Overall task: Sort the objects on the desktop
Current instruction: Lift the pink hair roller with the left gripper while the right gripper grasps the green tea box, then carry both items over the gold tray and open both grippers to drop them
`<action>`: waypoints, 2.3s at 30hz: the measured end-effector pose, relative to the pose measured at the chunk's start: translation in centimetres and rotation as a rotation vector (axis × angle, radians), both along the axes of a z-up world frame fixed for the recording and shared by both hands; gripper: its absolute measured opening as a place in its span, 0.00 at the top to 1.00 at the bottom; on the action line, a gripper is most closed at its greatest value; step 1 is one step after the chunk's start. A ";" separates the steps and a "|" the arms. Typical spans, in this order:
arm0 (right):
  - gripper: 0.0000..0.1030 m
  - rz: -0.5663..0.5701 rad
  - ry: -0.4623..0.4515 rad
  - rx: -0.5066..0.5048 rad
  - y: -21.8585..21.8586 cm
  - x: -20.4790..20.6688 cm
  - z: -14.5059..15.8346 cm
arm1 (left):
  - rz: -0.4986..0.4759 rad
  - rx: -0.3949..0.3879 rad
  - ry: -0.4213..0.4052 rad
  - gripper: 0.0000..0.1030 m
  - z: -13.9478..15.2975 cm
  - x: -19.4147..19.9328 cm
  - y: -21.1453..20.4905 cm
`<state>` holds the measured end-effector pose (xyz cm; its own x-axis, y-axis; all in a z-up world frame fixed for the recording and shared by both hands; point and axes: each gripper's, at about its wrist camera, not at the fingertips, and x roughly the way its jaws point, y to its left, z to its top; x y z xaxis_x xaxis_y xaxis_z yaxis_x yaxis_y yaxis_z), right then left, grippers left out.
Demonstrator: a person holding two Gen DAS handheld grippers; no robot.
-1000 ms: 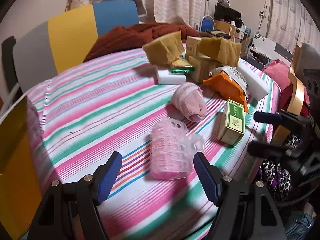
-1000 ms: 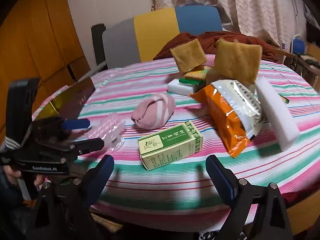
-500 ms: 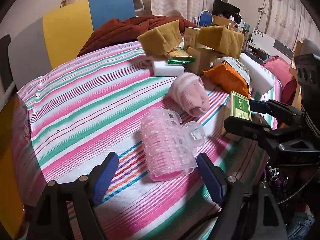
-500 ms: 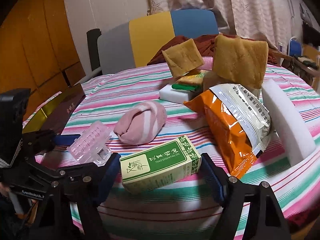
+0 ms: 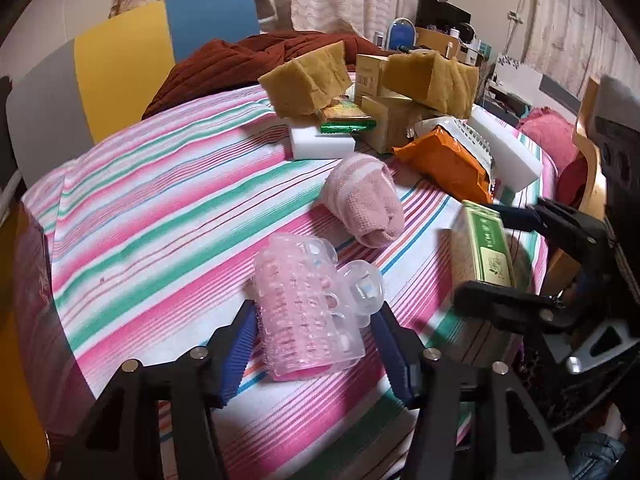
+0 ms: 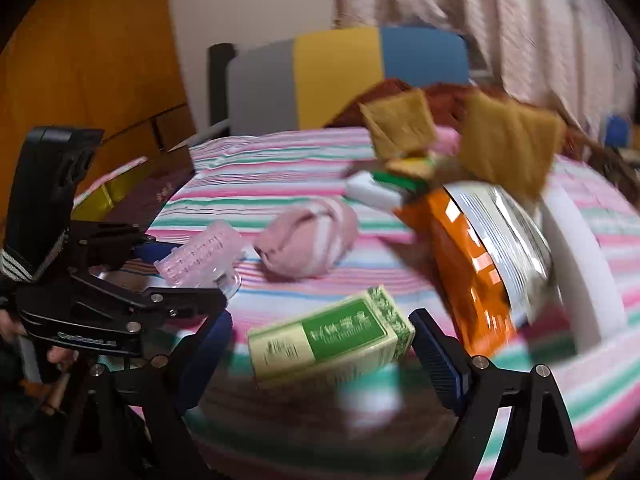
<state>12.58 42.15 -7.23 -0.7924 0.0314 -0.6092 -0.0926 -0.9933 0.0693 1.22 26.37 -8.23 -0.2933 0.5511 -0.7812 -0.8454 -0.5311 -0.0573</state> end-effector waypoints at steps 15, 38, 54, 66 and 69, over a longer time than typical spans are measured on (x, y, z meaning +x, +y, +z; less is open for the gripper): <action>0.04 -0.089 -0.031 -0.034 -0.7 1.9 0.4 | 0.105 0.077 -0.038 0.44 0.5 0.4 -2.8; 0.69 -0.255 -0.056 -0.060 -0.4 1.2 -0.8 | 0.085 0.066 -0.044 0.43 0.2 0.2 -2.7; 0.70 -0.204 -0.034 -0.031 -0.9 1.2 -0.1 | 0.157 0.081 0.004 0.52 0.7 0.2 -3.2; 0.70 -0.116 0.049 0.073 -4.7 -1.0 4.5 | 0.277 0.172 0.116 0.52 5.2 0.3 -7.0; 0.70 -0.067 0.067 0.091 -6.6 -2.9 5.6 | 0.327 0.178 0.138 0.52 6.0 0.1 -8.6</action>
<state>9.70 35.59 -1.66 -0.8257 0.1384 -0.5469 -0.1571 -0.9875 -0.0128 1.32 17.74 -2.19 -0.5714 0.5345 -0.6228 -0.6397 -0.7655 -0.0700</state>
